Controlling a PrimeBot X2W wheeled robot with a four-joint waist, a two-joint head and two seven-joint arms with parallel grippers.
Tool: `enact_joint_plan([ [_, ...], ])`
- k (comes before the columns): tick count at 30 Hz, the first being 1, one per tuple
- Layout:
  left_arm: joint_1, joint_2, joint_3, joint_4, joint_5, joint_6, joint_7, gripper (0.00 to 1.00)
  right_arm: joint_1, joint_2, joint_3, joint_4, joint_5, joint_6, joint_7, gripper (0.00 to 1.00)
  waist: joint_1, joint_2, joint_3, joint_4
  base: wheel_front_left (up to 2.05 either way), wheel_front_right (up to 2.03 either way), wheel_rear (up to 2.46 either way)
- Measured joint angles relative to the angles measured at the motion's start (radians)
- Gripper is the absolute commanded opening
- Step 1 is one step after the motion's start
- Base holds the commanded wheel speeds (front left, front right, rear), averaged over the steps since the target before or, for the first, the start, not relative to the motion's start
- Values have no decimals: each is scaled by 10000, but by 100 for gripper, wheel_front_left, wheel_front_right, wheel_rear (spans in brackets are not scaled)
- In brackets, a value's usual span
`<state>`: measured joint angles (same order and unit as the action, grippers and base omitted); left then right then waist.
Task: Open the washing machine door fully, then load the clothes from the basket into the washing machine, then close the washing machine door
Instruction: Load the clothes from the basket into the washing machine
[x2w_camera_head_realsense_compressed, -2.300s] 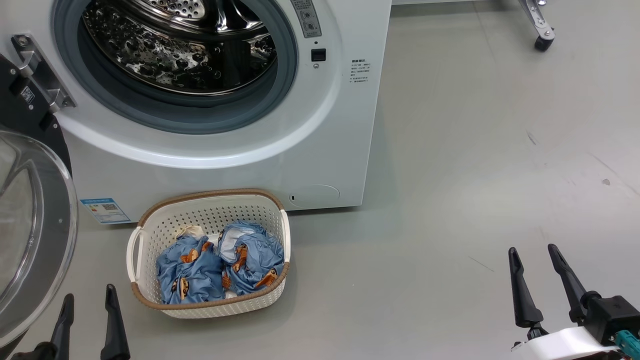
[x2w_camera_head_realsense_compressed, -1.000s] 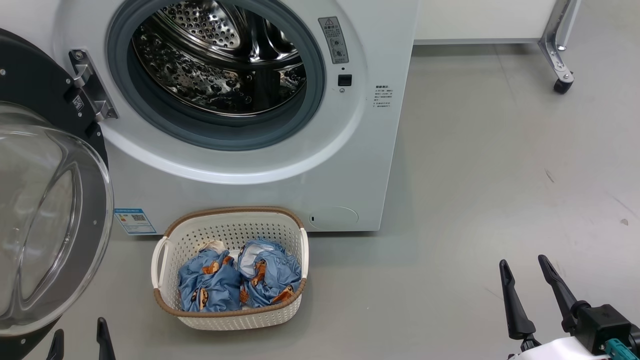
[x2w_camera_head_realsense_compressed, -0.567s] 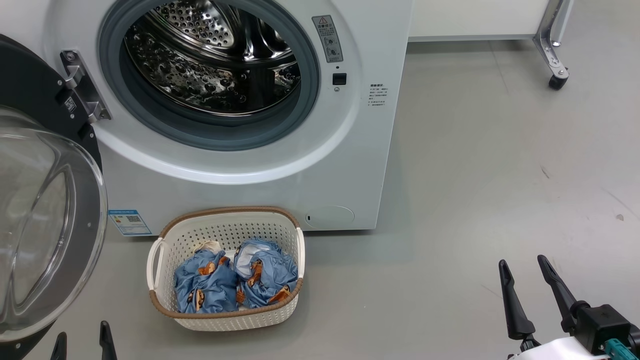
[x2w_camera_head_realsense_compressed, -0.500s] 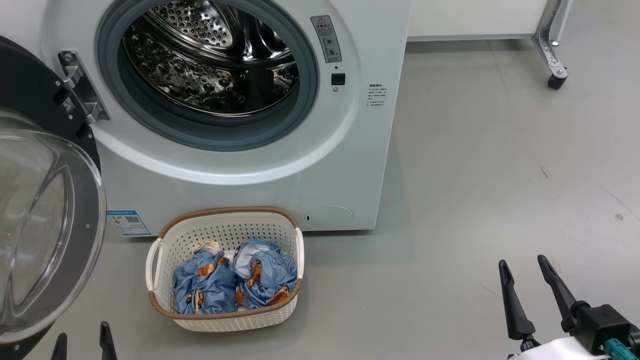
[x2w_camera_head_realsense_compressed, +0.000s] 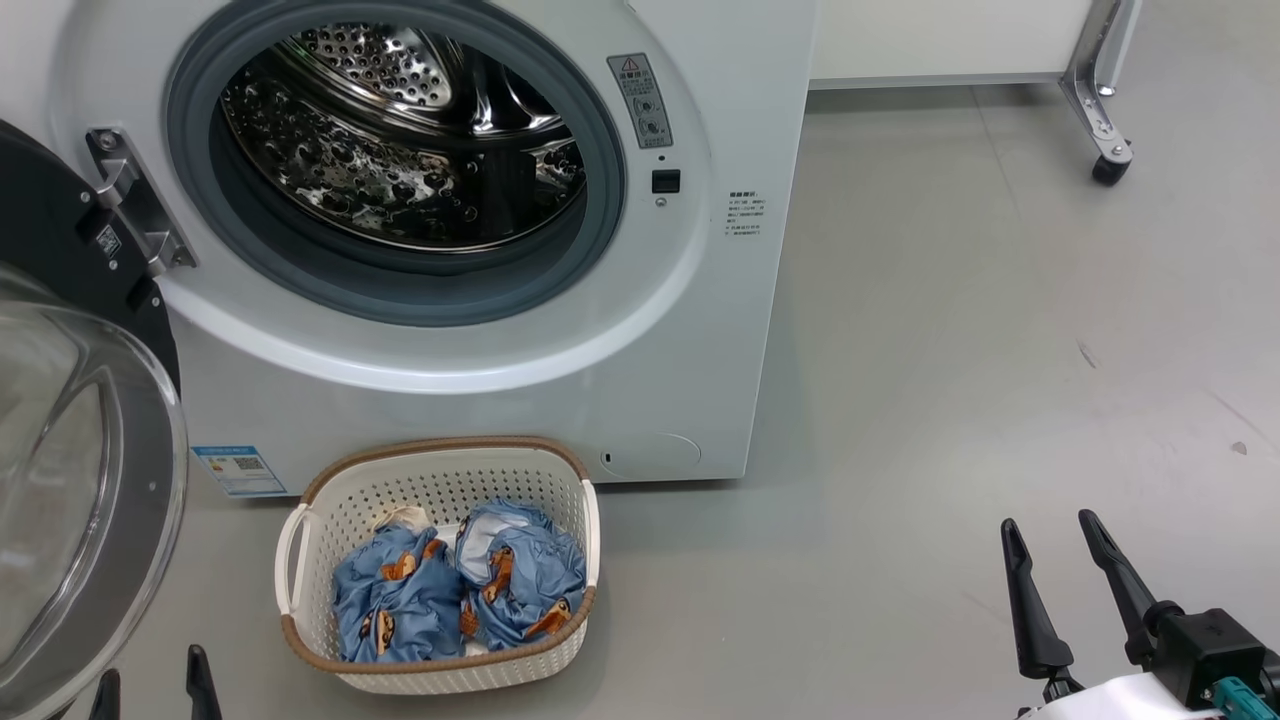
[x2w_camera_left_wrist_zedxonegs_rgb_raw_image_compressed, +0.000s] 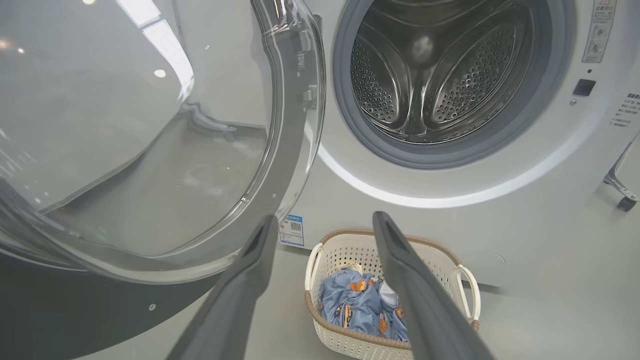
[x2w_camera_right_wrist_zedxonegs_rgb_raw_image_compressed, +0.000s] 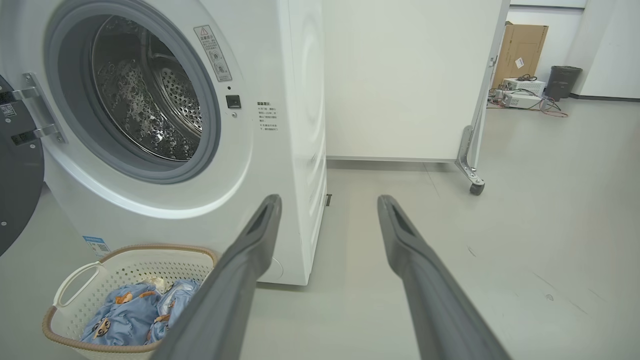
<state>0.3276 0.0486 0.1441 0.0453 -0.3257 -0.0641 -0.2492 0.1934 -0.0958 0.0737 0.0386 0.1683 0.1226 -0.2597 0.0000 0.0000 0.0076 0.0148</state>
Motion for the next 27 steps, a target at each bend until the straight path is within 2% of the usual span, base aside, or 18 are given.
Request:
enact_joint_plan([
  [13,-2,-4,86,-29,13,65,0,100,0,4,-10,-4,0,0,0,100,0,0,53,23,63,-63,0],
  [27,-30,-13,31,88,10,27,0,100,-6,27,31,-23,0,0,0,100,0,0,313,-13,11,-11,0],
])
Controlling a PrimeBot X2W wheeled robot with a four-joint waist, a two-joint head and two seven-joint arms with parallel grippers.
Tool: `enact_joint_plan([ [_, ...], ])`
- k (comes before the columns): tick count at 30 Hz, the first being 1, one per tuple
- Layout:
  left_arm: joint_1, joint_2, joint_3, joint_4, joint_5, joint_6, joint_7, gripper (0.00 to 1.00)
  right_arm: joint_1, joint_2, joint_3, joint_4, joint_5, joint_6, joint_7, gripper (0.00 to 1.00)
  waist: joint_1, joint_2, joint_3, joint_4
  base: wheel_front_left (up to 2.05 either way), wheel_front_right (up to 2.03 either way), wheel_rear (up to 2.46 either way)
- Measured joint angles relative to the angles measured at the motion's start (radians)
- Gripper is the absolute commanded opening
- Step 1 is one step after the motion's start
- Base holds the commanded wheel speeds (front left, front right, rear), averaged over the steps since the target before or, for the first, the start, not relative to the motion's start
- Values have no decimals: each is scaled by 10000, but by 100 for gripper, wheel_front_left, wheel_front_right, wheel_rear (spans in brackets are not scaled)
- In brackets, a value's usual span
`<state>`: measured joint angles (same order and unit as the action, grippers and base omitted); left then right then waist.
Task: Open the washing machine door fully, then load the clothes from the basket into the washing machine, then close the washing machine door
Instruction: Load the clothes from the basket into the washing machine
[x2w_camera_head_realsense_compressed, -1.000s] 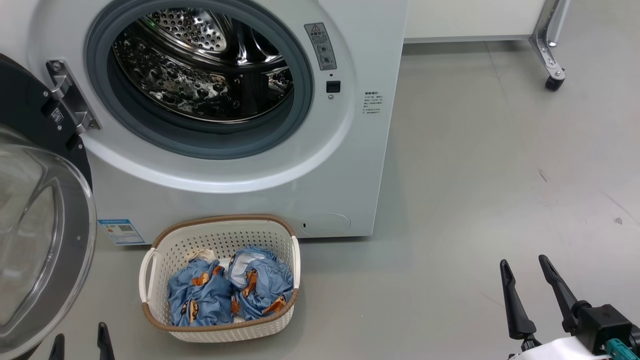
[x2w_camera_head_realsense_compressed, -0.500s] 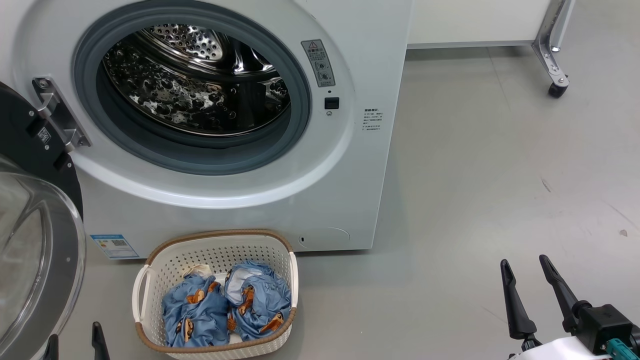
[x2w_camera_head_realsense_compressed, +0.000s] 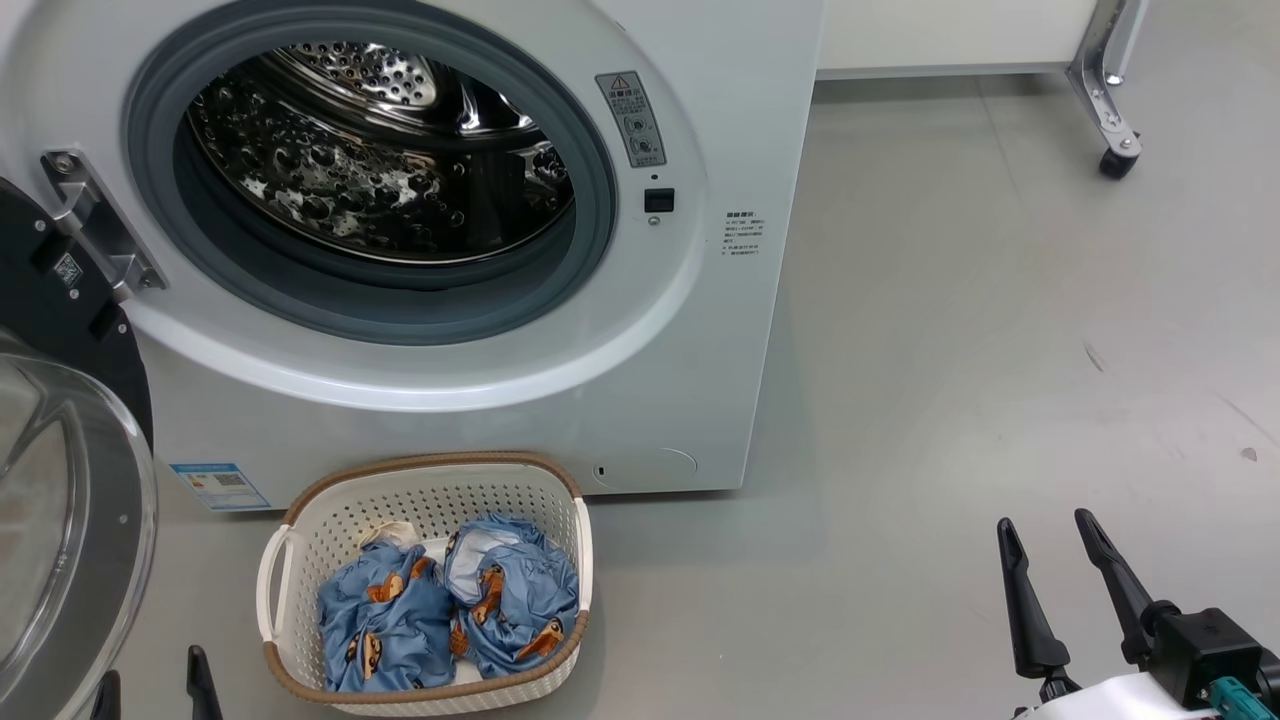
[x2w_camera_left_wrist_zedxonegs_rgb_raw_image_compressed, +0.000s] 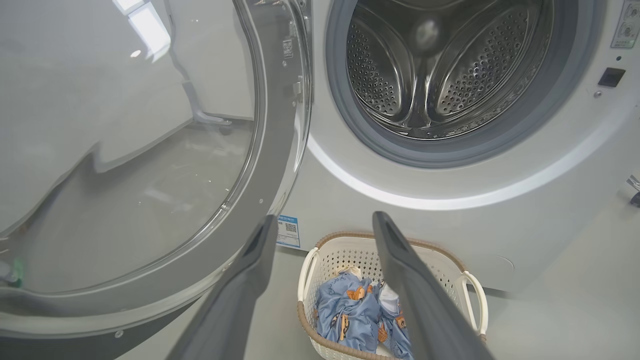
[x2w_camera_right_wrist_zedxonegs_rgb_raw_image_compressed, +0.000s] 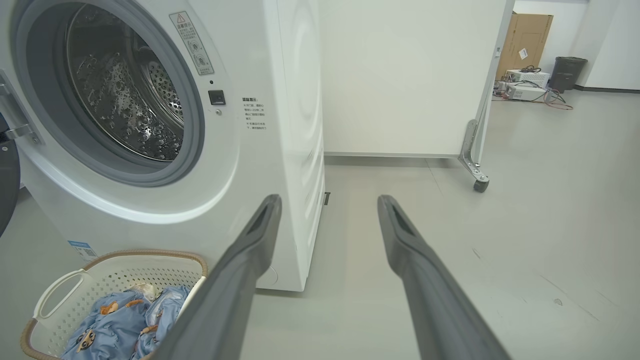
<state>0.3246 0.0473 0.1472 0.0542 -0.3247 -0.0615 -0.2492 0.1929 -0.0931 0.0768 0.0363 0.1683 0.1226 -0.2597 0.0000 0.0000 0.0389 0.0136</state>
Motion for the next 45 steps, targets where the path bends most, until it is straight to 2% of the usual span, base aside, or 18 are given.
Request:
enact_joint_plan([
  [5,-174,-2,-42,-13,2,-25,0,100,-17,12,58,-38,0,0,0,100,0,0,221,-69,0,0,0],
  [15,-906,23,-715,-150,303,-276,0,100,-314,167,270,-232,13,0,0,100,0,0,1026,-273,0,0,0],
  [21,-1484,297,-872,-56,441,-349,247,100,-625,278,320,-305,13,0,0,100,0,0,1736,-485,0,0,0],
  [25,-2000,665,-945,115,518,-364,713,100,-855,313,391,-343,13,0,0,100,0,0,2258,-662,0,0,0],
  [29,-2346,775,-911,447,399,-433,1122,100,-1093,322,500,-376,13,0,0,100,0,0,2661,-811,0,0,0],
  [34,-3000,1290,-717,1131,336,-433,1871,100,-1555,347,529,-518,13,0,0,100,0,0,3350,-1078,0,0,0],
  [41,-4228,1400,-330,2203,-163,-418,2826,100,-2190,368,441,-573,13,0,0,100,1,0,4290,-1430,0,0,0],
  [45,-4850,1615,-188,2773,-203,-247,3381,100,-2327,382,291,-591,13,0,-2,100,1,0,4740,-1608,0,0,0],
])
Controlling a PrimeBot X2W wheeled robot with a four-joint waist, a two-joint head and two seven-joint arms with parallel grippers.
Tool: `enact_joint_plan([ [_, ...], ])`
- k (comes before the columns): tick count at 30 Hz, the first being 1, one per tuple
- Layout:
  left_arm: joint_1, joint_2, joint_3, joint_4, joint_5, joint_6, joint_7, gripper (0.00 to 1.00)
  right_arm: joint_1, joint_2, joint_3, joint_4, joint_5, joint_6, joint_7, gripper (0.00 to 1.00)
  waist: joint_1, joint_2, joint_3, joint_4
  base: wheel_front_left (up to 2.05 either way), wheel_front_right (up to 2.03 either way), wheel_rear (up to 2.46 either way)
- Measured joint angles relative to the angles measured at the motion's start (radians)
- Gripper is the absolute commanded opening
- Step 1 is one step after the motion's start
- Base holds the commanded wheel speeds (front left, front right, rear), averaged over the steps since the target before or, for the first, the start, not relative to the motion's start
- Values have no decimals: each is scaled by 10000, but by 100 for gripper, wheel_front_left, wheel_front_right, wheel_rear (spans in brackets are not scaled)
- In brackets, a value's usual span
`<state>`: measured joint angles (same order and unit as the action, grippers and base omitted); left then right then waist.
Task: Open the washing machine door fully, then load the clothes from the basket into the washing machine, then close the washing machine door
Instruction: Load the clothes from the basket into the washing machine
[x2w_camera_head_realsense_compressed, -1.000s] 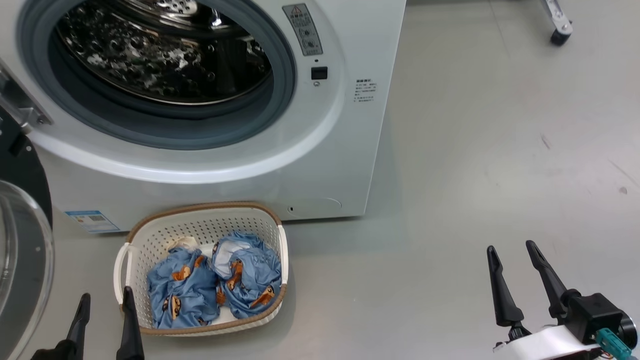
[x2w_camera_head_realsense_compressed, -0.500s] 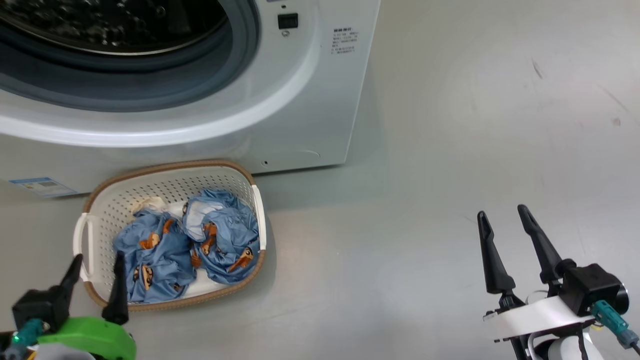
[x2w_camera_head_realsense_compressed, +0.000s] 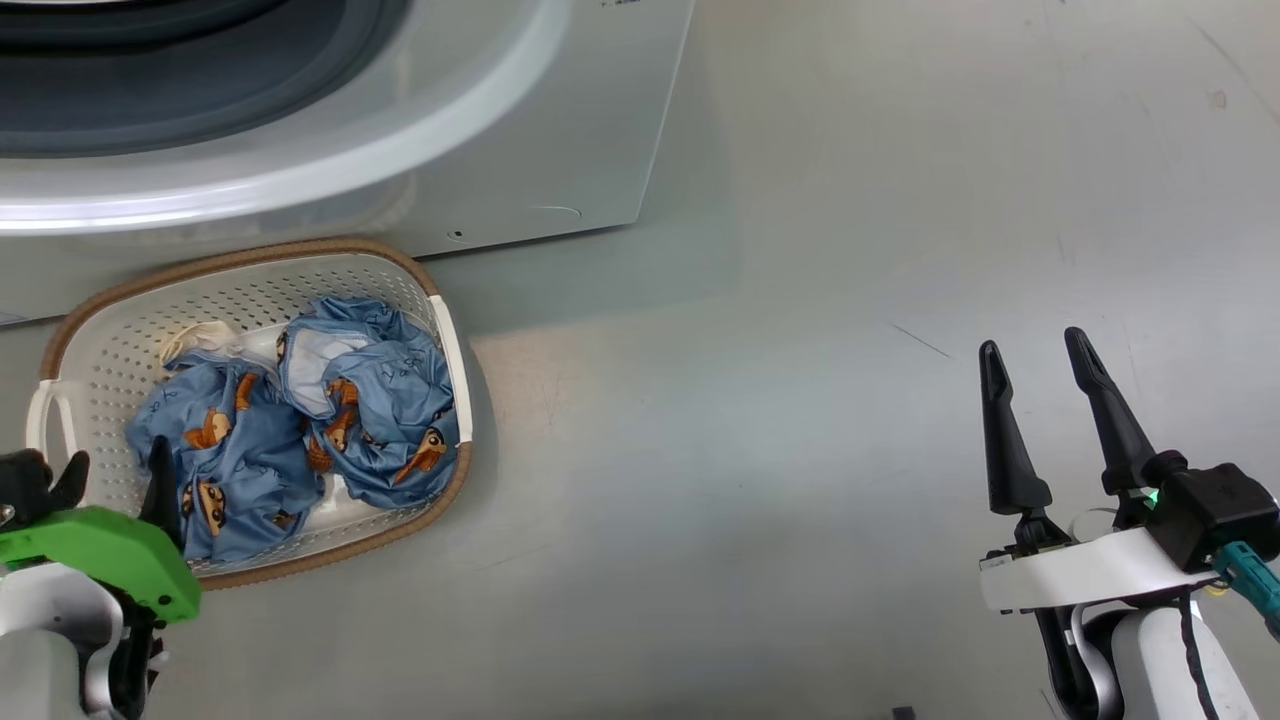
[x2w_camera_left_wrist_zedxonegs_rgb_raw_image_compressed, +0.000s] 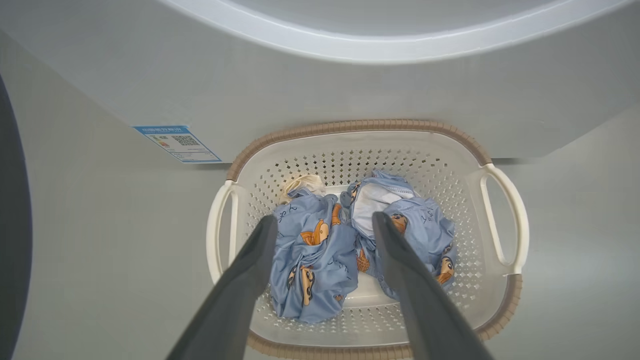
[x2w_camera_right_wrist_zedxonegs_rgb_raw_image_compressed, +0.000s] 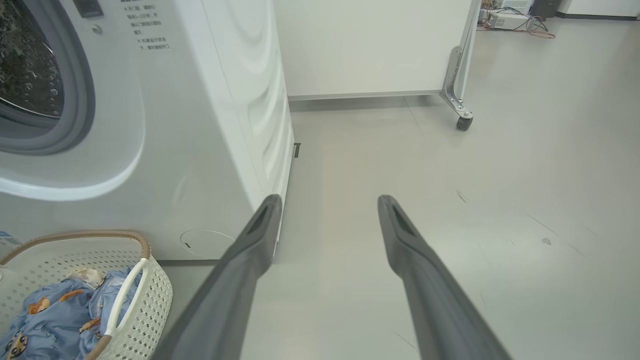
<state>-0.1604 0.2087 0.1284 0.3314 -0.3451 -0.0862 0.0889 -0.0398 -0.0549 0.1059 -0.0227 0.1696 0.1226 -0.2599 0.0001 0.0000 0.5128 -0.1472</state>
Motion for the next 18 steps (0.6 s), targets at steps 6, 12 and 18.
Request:
enact_joint_plan([
  [6,-813,48,52,1122,-163,165,851,100,-180,50,-107,2,-2,0,0,100,0,0,550,-186,0,0,0],
  [12,-1472,69,385,2046,-476,389,1225,100,-224,84,-288,2,-31,0,0,100,0,0,838,-319,0,0,0],
  [18,-2099,79,416,2581,-579,466,1392,100,-231,94,-378,-36,-77,0,0,100,0,0,1051,-338,0,0,0],
])
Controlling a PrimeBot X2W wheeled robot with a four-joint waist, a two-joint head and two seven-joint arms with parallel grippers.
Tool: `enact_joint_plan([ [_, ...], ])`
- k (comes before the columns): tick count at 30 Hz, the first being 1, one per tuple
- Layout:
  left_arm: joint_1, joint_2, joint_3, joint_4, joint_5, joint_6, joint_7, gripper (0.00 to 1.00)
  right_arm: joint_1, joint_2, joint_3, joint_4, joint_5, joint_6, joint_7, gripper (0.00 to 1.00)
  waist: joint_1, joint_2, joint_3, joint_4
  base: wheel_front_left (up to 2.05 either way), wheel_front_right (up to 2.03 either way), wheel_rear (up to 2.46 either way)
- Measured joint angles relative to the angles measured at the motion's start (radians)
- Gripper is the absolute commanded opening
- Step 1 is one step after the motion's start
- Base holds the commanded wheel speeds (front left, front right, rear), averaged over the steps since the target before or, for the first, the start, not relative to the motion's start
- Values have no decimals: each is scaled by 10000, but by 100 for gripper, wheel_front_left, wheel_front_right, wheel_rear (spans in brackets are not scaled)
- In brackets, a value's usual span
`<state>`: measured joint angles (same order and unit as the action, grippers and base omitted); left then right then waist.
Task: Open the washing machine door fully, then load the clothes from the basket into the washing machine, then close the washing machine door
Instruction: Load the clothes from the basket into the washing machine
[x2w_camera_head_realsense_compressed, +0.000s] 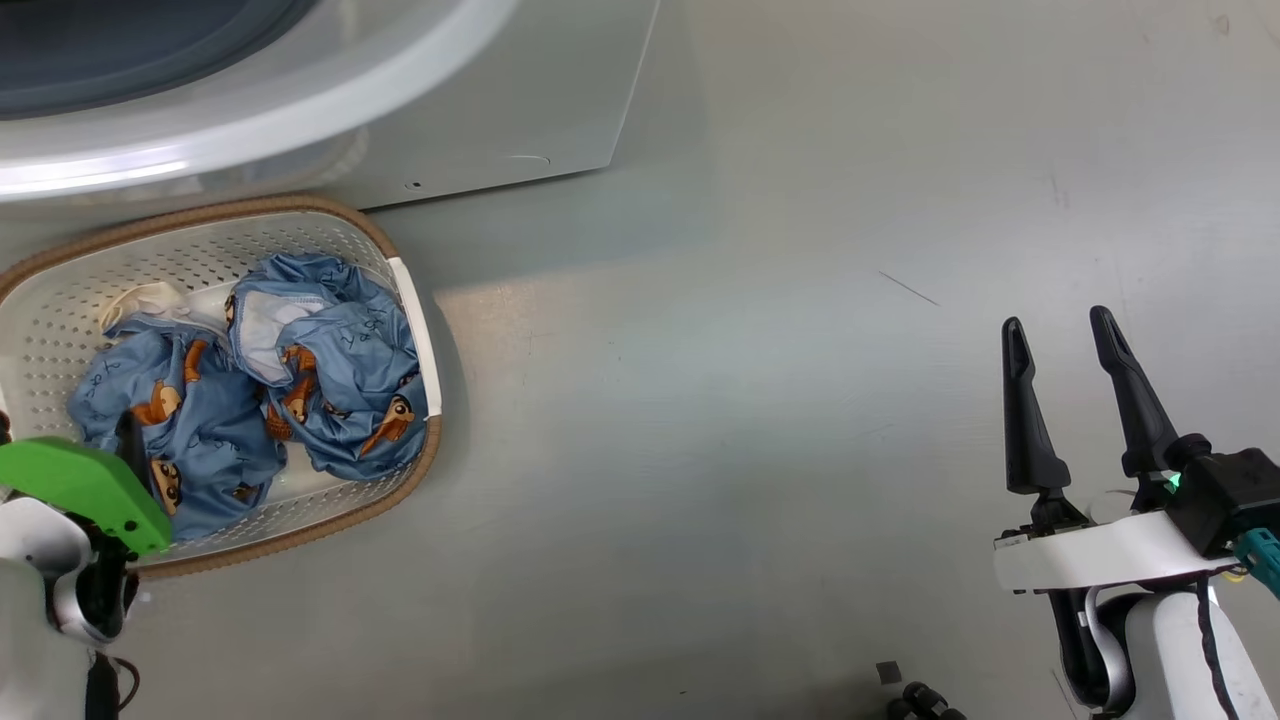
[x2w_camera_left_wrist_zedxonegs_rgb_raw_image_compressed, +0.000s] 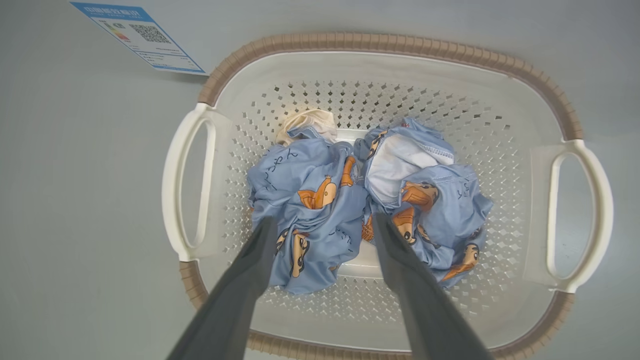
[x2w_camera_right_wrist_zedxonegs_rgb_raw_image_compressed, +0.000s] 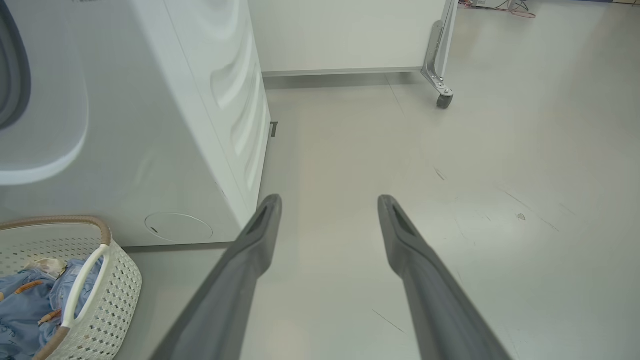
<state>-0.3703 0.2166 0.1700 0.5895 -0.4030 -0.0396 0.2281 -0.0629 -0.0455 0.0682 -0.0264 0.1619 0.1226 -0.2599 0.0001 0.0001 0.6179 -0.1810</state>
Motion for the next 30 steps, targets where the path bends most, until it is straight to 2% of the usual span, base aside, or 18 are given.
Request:
enact_joint_plan([
  [16,-1665,92,284,1198,-585,138,667,100,-12,13,-115,-320,-232,0,0,100,0,0,995,59,0,0,0],
  [30,-2871,523,614,1877,-848,148,1289,100,-216,31,-40,-504,-234,0,0,100,0,0,2062,56,0,0,0],
])
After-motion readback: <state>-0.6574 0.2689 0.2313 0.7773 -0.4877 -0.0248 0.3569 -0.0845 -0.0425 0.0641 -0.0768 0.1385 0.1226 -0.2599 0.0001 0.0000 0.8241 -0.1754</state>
